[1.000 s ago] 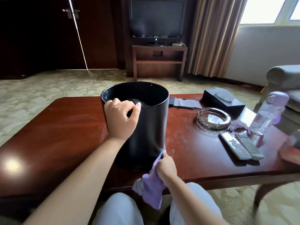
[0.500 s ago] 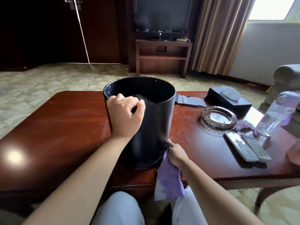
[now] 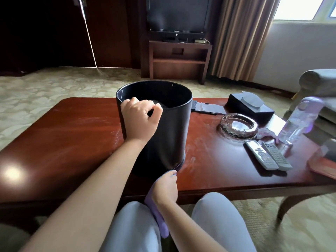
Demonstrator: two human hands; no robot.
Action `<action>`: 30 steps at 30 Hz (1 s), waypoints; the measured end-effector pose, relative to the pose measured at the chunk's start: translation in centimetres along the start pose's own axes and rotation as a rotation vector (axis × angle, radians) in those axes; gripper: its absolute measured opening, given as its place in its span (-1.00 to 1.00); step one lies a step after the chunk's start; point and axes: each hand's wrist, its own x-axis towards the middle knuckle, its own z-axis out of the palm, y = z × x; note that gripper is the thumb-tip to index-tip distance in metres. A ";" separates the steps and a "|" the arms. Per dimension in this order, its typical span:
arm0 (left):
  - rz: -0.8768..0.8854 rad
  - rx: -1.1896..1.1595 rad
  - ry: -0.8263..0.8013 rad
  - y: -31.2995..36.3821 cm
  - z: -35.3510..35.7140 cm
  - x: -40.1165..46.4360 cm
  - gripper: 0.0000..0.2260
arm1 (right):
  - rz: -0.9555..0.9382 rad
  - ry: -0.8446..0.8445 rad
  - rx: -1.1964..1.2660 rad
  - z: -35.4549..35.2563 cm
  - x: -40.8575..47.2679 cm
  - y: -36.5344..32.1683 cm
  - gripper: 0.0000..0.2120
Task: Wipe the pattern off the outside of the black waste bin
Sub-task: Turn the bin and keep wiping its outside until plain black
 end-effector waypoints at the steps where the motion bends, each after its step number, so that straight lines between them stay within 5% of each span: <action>1: 0.002 0.000 -0.001 0.0 0.0 0.0 -0.65 | 0.011 0.002 0.000 0.1 -0.1 -0.2 -0.53; 7: 0.014 -0.005 -0.010 0.0 -0.2 0.1 -0.65 | -0.058 0.088 0.021 -2.3 3.0 1.9 -0.76; 19: 0.010 0.002 0.027 0.0 0.1 0.0 -0.65 | -0.092 0.251 0.411 -3.0 2.8 3.3 -0.82; 30: 0.006 0.019 0.039 -0.2 0.4 0.0 -0.65 | -0.238 0.313 0.180 -2.1 3.7 3.4 -0.83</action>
